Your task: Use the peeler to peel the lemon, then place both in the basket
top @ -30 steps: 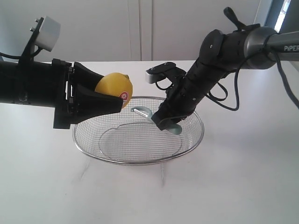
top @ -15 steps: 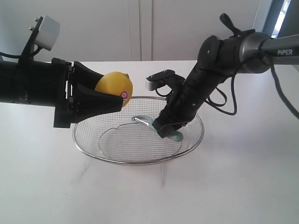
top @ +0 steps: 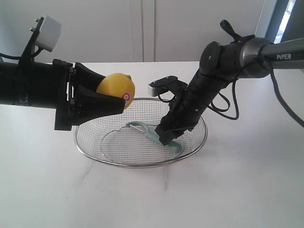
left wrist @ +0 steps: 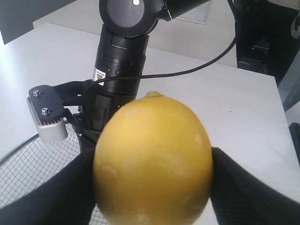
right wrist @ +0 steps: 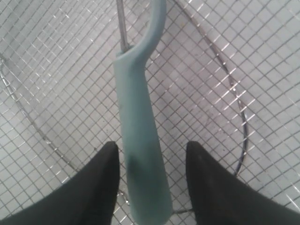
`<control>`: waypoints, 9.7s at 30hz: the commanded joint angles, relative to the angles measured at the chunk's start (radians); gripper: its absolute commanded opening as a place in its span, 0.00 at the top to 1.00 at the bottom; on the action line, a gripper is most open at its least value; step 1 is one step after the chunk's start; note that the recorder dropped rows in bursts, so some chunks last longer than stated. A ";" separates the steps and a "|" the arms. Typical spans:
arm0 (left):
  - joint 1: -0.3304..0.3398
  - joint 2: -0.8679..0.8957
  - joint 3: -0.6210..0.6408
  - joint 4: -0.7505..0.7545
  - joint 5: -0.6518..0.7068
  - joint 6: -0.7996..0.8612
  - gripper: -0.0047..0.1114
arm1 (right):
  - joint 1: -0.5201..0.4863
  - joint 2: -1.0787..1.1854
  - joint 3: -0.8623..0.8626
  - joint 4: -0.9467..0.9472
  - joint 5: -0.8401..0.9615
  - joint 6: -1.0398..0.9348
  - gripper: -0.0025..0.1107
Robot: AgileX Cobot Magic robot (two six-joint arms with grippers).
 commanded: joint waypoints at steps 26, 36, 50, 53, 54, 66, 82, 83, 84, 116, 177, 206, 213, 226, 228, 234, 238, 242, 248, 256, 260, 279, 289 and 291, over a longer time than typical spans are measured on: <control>-0.005 -0.004 0.005 -0.037 0.028 0.007 0.96 | -0.005 -0.124 0.000 0.003 0.104 0.132 0.83; -0.005 -0.004 0.005 -0.031 0.028 0.007 0.96 | -0.005 -0.124 0.000 0.005 0.139 0.245 0.98; -0.005 -0.004 0.005 -0.031 0.028 0.007 0.96 | -0.005 -0.208 0.000 -0.097 0.109 0.410 0.98; -0.005 -0.004 0.005 -0.031 0.028 0.007 0.96 | -0.013 -0.221 0.000 -0.194 0.124 0.494 0.98; -0.005 -0.004 0.005 -0.031 0.028 0.007 0.96 | -0.023 -0.225 0.000 -0.212 0.134 0.506 0.98; -0.005 -0.004 0.005 -0.031 0.032 0.007 0.96 | -0.211 -0.267 0.000 -0.212 0.204 0.528 0.98; -0.005 -0.004 0.005 -0.031 0.032 0.007 0.96 | -0.428 -0.288 0.000 -0.231 0.289 0.573 0.98; -0.005 -0.004 0.005 -0.031 0.032 0.007 0.96 | -0.434 -0.288 0.000 -0.237 0.289 0.573 0.98; -0.005 -0.004 0.005 -0.031 0.032 0.007 0.96 | -0.434 -0.288 0.000 -0.244 0.289 0.573 0.98; -0.005 -0.004 0.005 0.025 -0.036 -0.006 0.96 | -0.434 -0.288 0.000 -0.243 0.239 0.573 0.98; -0.026 -0.002 -0.452 1.020 -0.076 -1.267 0.96 | -0.434 -0.288 0.000 -0.243 0.184 0.573 0.98; -0.205 0.345 -0.709 1.283 0.128 -1.493 0.96 | -0.434 -0.288 0.000 -0.243 0.184 0.573 0.98; -0.214 0.436 -0.709 1.256 0.126 -1.493 0.96 | -0.434 -0.288 0.000 -0.243 0.184 0.573 0.98; -0.334 0.449 -0.709 1.303 0.034 -1.245 0.96 | -0.434 -0.288 0.000 -0.243 0.184 0.573 0.98; -0.336 0.449 -0.709 1.303 0.032 -1.171 0.96 | -0.434 -0.288 0.000 -0.243 0.184 0.573 0.98; -0.336 0.470 -0.709 1.299 0.020 -1.038 0.96 | -0.434 -0.288 0.000 -0.243 0.184 0.573 0.98; -0.336 0.499 -0.709 1.295 0.017 -1.036 0.96 | -0.434 -0.288 0.000 -0.243 0.184 0.573 0.98; -0.336 0.546 -0.709 1.298 -0.040 -1.036 0.96 | -0.434 -0.288 0.000 -0.243 0.184 0.573 0.98; -0.336 0.582 -0.709 1.313 -0.061 -1.014 0.96 | -0.434 -0.288 0.000 -0.243 0.184 0.573 0.98; -0.336 0.606 -0.709 1.364 -0.061 -1.014 0.96 | -0.434 -0.288 0.000 -0.243 0.184 0.573 0.98; -0.336 0.606 -0.709 1.369 -0.061 -1.014 0.88 | -0.434 -0.288 0.000 -0.243 0.184 0.573 0.98; -0.336 0.606 -0.709 1.371 -0.050 -1.020 0.31 | -0.434 -0.288 0.000 -0.243 0.184 0.573 0.98; -0.336 0.564 -0.709 1.407 -0.045 -1.020 0.31 | -0.434 -0.288 0.000 -0.243 0.184 0.573 0.98; -0.336 0.553 -0.709 1.412 -0.038 -1.026 0.31 | -0.434 -0.288 0.000 -0.243 0.184 0.573 0.98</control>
